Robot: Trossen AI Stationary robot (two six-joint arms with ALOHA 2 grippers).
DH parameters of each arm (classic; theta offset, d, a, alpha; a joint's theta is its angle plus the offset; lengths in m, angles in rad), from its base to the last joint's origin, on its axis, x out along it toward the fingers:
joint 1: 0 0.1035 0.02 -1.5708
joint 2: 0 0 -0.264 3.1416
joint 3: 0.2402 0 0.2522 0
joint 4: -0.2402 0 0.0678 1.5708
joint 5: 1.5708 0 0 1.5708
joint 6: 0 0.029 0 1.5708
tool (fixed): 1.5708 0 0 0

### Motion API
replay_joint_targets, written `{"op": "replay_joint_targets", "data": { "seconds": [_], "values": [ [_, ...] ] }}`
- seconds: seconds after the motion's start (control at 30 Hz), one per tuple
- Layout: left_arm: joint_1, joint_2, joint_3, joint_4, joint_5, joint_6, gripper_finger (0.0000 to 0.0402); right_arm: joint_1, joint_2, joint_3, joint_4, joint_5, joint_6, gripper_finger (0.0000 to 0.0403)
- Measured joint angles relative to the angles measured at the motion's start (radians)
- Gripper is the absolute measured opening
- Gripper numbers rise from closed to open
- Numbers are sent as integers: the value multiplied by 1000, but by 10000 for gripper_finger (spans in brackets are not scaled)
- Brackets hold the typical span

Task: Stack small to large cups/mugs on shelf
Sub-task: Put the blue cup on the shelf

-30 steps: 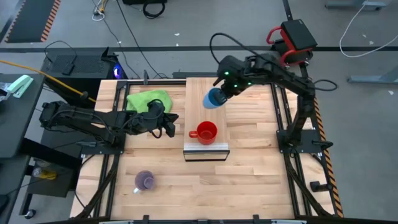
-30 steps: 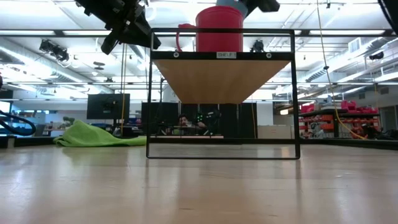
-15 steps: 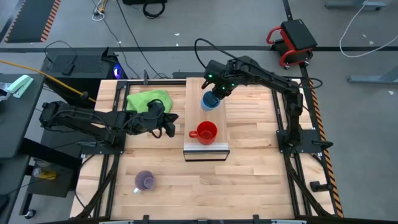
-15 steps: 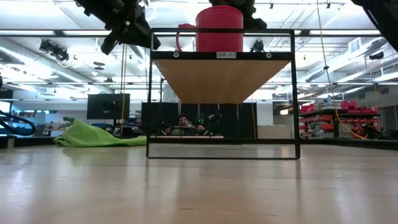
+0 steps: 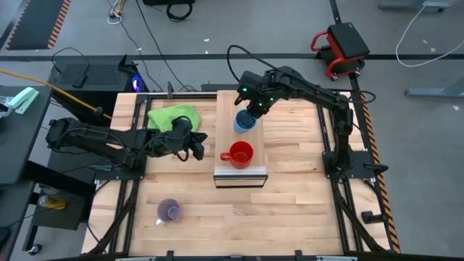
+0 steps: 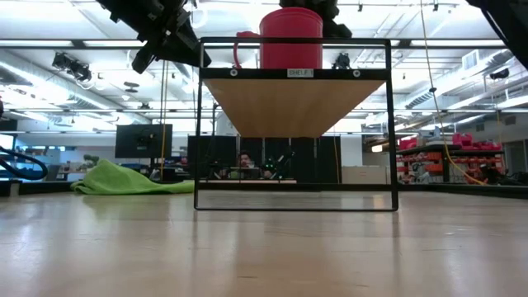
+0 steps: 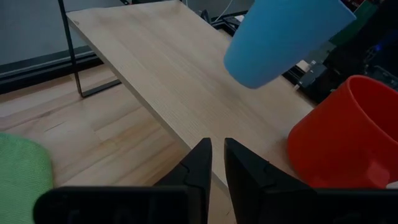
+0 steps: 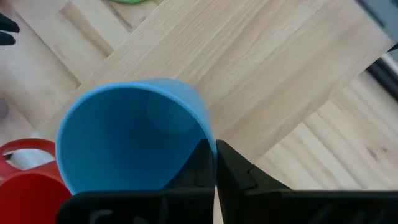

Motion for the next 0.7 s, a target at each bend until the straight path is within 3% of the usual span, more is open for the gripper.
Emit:
{"op": "replay_joint_targets", "data": {
  "seconds": [0.23, 0.7],
  "values": [
    [0, 0, 0, 0, 0, -1, 52, -1, 0, 0, 0, -62, 20, 3],
    [0, 0, 0, 1, 0, -21, 53, -10, 21, 0, 0, -50, 122, 3]
  ]
}}
